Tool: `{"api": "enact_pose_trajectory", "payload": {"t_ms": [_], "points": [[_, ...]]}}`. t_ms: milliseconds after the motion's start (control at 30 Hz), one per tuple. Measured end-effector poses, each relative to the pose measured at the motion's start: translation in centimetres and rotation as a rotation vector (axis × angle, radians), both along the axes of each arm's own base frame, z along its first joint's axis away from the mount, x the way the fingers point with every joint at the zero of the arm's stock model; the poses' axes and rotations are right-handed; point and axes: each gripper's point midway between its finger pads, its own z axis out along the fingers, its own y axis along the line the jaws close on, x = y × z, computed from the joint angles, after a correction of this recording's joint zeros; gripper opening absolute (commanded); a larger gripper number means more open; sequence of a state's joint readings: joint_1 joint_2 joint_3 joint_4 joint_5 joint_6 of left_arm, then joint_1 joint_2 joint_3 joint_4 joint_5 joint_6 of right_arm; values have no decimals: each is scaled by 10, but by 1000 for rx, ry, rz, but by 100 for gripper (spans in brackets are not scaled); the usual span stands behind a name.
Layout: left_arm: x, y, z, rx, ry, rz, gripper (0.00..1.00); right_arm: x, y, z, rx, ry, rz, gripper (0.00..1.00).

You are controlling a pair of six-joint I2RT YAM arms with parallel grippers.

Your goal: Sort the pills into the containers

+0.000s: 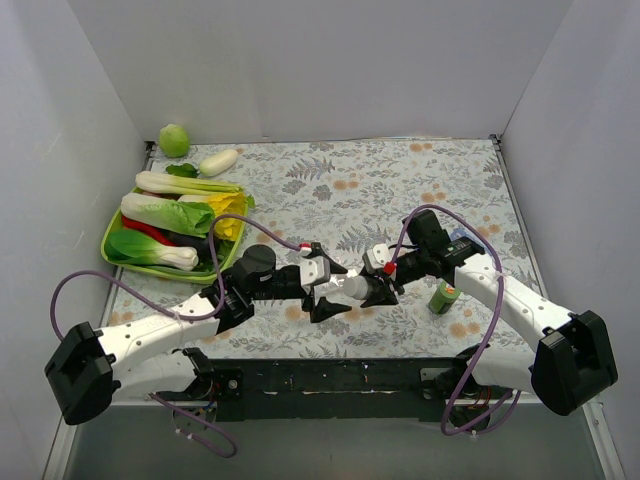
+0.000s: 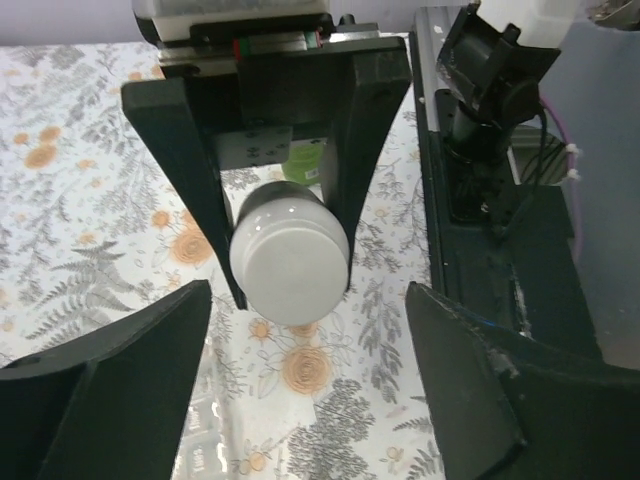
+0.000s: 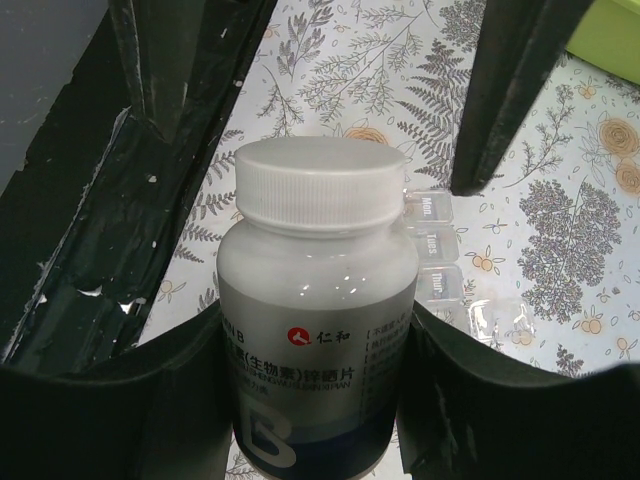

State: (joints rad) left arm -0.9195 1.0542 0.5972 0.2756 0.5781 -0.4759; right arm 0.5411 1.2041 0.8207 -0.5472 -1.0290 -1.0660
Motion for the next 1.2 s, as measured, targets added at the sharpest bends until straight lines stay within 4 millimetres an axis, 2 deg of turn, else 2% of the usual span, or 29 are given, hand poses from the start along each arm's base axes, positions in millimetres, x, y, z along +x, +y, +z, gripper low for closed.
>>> {"api": "enact_pose_trajectory", "payload": {"t_ms": [167, 267, 333, 500, 633, 833, 1067, 1100, 1167, 1200], "points": [[7, -7, 4, -23, 12, 32, 54, -1, 0, 0, 0, 2, 1, 3], [10, -10, -1, -17, 42, 51, 31, -1, 1, 0, -1, 7, -1, 3], [11, -11, -4, -14, 64, 62, 0, 0, 0, -2, -8, 8, -9, 3], [13, -11, -7, -10, 144, 106, 0, 1, -1, -7, -24, 36, -33, 2], [22, -9, -10, -10, 318, 223, 0, 10, 0, -11, -47, 35, -87, 2], [50, -9, -7, -26, 805, 580, 0, 37, 2, -10, -66, -10, -203, 1], [65, -10, -10, -81, 1258, 889, 0, 50, -1, -12, -99, -3, -295, 1], [66, -10, -11, -91, 1297, 916, 5, 51, -1, -13, -104, 2, -304, 1], [67, -9, -13, -111, 1355, 955, 30, 51, -2, -14, -108, 7, -313, 1], [67, -8, -13, -118, 1376, 967, 38, 51, -1, -15, -108, 8, -314, 1]]}}
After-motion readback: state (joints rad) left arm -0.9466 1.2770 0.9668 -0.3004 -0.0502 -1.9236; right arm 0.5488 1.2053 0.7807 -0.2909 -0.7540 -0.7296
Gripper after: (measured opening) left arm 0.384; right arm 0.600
